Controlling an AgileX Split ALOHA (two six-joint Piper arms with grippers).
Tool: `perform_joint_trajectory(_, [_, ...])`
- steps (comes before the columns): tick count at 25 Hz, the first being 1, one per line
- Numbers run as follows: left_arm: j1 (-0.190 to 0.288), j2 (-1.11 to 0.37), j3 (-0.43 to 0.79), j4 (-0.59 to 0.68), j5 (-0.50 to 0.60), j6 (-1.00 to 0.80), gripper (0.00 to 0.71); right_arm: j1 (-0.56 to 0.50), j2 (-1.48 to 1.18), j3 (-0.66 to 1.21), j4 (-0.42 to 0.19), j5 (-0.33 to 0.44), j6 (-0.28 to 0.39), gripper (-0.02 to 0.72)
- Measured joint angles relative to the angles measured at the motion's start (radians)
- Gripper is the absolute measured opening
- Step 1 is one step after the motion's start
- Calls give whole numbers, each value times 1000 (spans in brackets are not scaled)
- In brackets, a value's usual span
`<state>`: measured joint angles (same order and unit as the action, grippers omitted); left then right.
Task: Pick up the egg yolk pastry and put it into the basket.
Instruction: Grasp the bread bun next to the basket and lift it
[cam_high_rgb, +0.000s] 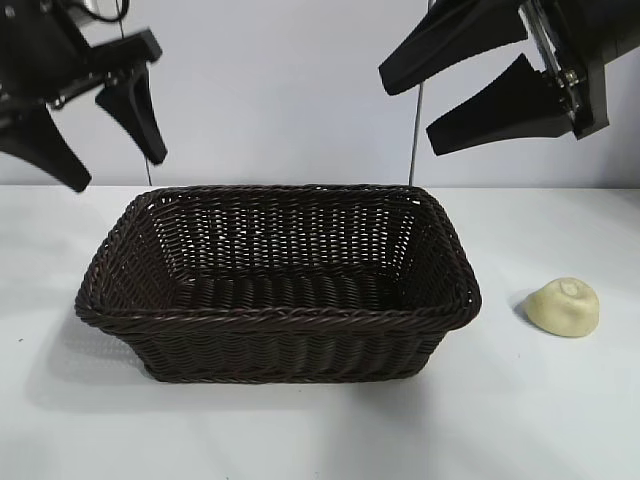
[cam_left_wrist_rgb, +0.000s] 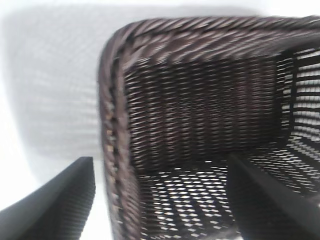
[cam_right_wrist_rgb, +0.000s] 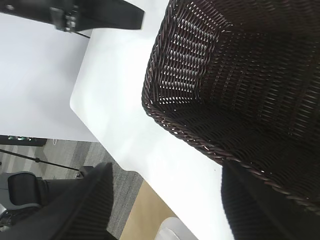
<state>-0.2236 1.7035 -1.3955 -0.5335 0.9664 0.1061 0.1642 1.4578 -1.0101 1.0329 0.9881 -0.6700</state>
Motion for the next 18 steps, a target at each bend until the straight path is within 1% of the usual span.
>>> perform_joint_trajectory(4, [0,-12,107,-75,-68,51,520,0,0,0,0,0,0,455])
perform_joint_trajectory(7, [0,-12,182,-180,-109,150,513,0,0,0,0,3,0,455])
perform_joint_trajectory(10, [0,-13,210,-297,-127,248,511,0,0,0,0,7,0,455])
perform_joint_trajectory(12, [0,-13,220,-342,-133,276,511,0,0,0,0,7,0,455])
perform_joint_trajectory(18, [0,-13,221,-371,-117,286,511,0,0,0,0,8,0,455])
